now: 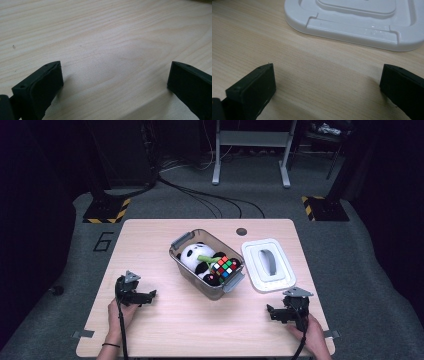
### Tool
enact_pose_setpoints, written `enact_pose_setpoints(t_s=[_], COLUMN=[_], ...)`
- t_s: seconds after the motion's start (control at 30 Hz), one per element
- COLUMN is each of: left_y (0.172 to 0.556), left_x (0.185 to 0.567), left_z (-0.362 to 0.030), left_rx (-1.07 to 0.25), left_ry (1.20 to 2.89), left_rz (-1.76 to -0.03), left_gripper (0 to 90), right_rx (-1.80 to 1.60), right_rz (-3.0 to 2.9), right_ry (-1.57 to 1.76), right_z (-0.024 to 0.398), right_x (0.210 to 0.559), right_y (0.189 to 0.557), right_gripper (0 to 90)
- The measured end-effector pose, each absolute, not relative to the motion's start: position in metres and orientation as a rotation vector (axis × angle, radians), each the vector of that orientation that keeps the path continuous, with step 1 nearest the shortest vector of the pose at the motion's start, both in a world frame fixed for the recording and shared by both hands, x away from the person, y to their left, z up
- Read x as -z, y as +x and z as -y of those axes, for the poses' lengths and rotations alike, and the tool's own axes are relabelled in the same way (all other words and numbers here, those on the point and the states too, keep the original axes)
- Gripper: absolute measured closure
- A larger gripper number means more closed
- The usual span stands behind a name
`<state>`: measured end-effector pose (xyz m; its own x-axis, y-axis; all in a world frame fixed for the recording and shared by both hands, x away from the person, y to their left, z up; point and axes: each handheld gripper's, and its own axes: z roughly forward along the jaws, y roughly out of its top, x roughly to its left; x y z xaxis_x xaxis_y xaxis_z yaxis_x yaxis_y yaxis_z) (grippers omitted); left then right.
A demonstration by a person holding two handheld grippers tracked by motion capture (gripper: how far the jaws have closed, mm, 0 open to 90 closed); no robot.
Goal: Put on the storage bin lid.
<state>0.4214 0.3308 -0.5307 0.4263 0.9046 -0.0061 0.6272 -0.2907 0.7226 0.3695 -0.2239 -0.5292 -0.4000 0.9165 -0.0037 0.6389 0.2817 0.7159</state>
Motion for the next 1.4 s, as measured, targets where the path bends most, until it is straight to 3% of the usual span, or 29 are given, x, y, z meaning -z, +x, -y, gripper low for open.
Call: enact_pose_setpoints(t_s=[0.57, 0.67, 1.4], left_y=[0.421, 0.421, 0.421], left_x=[0.530, 0.530, 0.530], left_z=[-0.330, -0.331, -0.331], left_rx=[-0.536, -0.536, -0.537], left_ry=[2.032, 2.033, 2.035], left_rz=[-1.291, -1.291, -1.287], left_gripper=[0.4, 0.3, 0.4], right_rx=[-0.869, -0.886, -0.941], right_rz=[-2.149, -2.121, -2.133], right_ry=[1.379, 1.391, 1.404], right_z=[0.227, 0.228, 0.221], right_x=[0.527, 0.525, 0.491], right_y=[0.370, 0.373, 0.441], right_gripper=[0.0, 3.5, 1.6])
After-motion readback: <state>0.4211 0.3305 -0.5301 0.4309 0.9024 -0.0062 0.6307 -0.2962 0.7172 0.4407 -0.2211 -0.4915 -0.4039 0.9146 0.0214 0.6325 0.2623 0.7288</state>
